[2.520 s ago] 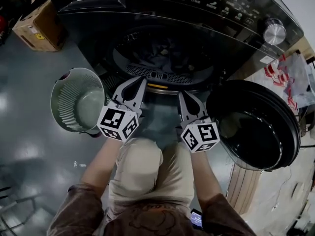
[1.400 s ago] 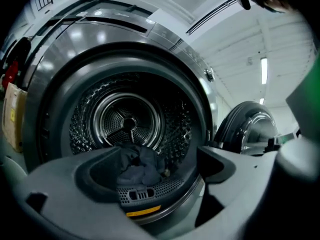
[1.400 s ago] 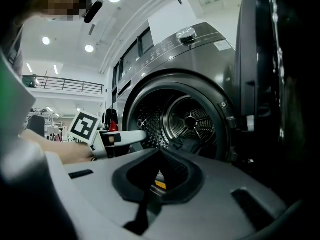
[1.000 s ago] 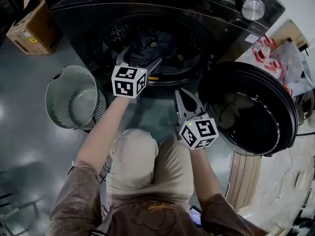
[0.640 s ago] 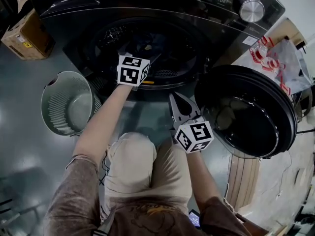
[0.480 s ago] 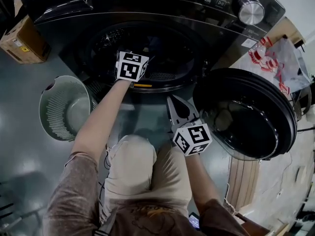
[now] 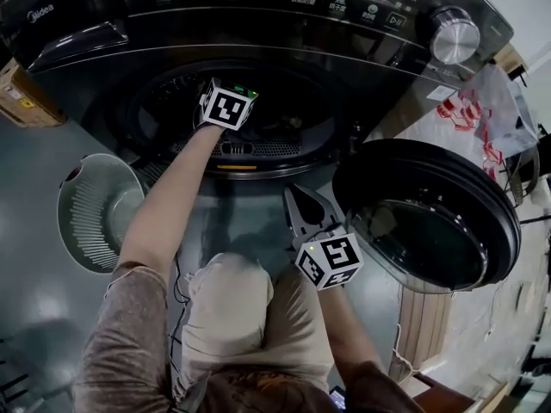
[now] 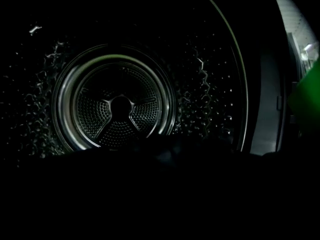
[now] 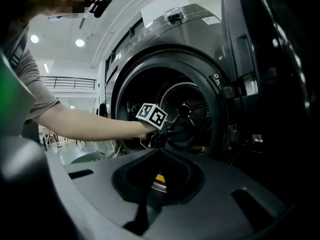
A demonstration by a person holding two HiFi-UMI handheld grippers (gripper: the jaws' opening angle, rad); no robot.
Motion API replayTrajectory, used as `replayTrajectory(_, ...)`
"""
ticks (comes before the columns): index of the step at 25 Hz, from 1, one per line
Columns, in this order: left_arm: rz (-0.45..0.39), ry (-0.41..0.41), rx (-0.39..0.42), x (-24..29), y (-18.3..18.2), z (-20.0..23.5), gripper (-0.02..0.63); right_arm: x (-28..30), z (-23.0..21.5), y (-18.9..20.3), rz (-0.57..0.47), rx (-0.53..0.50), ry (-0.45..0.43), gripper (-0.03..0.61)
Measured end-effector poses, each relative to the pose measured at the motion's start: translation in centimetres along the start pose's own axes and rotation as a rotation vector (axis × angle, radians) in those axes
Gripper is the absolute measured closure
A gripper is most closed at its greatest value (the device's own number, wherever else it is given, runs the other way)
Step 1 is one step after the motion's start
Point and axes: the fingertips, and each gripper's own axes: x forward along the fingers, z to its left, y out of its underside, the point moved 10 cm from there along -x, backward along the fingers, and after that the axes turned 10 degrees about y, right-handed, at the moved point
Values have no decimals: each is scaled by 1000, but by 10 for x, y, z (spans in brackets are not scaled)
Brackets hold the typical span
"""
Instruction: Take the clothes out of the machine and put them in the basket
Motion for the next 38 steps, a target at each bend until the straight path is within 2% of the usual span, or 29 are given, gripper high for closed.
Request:
replayTrajectory(3,64,13,-11,13,5,5,34,4,-2,2,11,8,14,581)
replayTrajectory(9,123,60,-35,35,20,13,35,11,-2,4,28,10,28,581)
replayTrajectory(16,150,90,-61,49,35,13,40,15,0,9,37,14,40,581)
replayTrajectory(19,136,102,-51,52,34,13,48,13,0,10,41,15,46,581)
replayTrajectory(21,133,95,-47,50,33,12,105,12,-1,10,40,17,51,581)
replayTrajectory(23,135,83,-38,48,34,11,237,10,0,9,39,15,54,580)
replayTrajectory(25,137,75,-25,46,32,10,318,8,-1,9,40,11,57,581)
replayTrajectory(30,128,63,-5,38,29,4,489,0,-5,10,40,16,68,581)
replayTrajectory(34,113,67,-5,29,25,-1,527,-5,-5,10,36,17,64,581)
replayTrajectory(38,51,45,-27,11,17,-6,534,-10,-4,8,29,15,57,581)
